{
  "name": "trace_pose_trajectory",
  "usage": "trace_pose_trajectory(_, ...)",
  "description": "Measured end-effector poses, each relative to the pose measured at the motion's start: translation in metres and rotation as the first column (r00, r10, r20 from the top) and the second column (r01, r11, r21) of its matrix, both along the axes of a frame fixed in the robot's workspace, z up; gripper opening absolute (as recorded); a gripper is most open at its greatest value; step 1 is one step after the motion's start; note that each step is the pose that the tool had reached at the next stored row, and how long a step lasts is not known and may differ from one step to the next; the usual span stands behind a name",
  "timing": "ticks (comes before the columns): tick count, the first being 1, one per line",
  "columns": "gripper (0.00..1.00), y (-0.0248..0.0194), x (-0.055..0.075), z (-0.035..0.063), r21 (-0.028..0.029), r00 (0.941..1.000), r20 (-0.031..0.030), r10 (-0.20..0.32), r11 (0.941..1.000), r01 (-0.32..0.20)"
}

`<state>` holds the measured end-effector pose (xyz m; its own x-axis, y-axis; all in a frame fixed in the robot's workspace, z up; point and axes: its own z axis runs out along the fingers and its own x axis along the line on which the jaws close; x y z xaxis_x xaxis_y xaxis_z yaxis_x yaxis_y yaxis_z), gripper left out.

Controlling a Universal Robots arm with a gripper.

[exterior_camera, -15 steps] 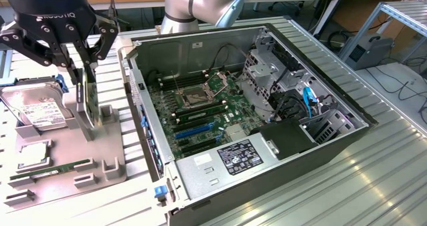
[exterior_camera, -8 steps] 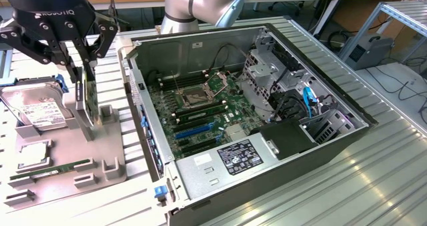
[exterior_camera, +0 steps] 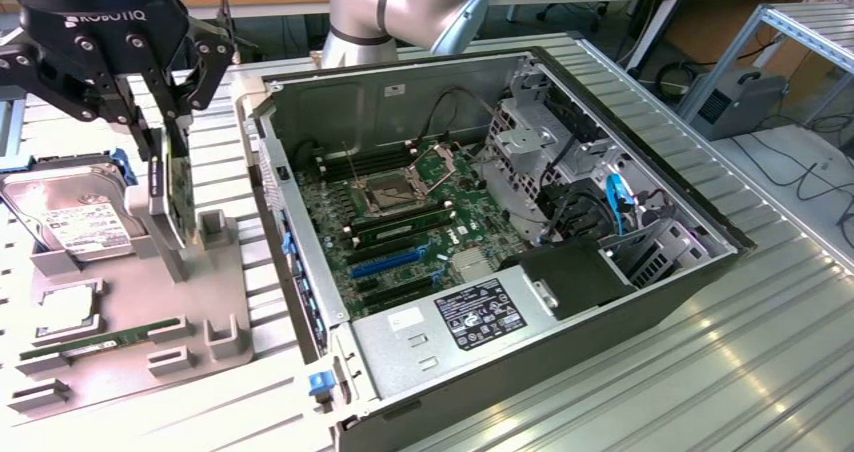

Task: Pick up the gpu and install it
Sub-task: 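Pick up the gpu and move the gpu toward the slot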

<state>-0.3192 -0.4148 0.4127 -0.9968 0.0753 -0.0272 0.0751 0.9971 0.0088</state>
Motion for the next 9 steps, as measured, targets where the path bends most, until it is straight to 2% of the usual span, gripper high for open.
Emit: trace_pose_trajectory(9,0.27,0.0000,0.0000,0.0055,-0.0009,1.0000,0.0000,0.000,1.0000,0.000)
